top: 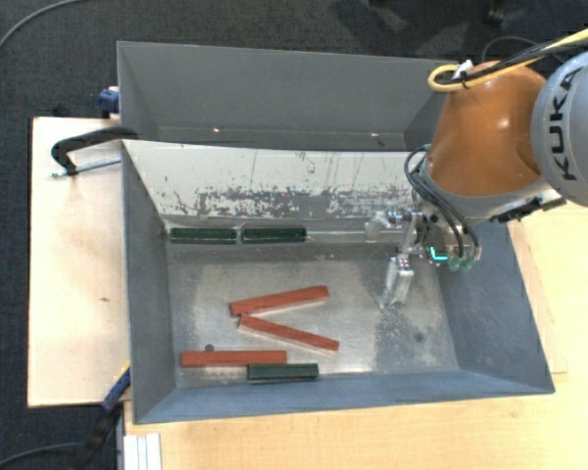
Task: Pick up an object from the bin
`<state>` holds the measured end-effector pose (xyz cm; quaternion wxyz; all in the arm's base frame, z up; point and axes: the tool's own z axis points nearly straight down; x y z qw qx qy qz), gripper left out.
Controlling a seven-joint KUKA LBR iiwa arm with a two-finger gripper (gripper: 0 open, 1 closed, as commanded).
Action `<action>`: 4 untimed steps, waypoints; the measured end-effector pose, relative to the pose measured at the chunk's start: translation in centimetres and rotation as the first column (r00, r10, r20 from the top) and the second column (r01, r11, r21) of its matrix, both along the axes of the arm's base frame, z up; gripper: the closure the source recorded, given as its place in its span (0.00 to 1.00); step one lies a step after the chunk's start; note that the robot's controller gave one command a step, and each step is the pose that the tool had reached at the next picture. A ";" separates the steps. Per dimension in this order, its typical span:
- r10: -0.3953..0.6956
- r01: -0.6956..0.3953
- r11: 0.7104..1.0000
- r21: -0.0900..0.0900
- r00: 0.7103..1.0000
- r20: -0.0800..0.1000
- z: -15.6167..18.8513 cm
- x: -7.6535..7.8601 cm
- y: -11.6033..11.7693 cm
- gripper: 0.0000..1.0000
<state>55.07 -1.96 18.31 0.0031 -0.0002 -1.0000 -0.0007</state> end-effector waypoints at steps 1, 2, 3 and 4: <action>0.033 -0.033 0.999 0.003 0.999 0.000 -11.0 1.7 8.2 0.00; 0.028 -0.028 1.000 0.000 1.000 0.007 -10.5 1.9 7.8 1.00; 0.246 -0.246 0.969 -0.001 0.969 0.019 -0.8 1.9 9.4 1.00; 0.262 -0.262 0.965 -0.002 0.965 0.023 9.2 2.0 10.2 1.00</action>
Offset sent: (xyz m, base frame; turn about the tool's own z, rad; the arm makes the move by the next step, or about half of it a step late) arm 0.0180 0.0767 -0.1061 -0.0268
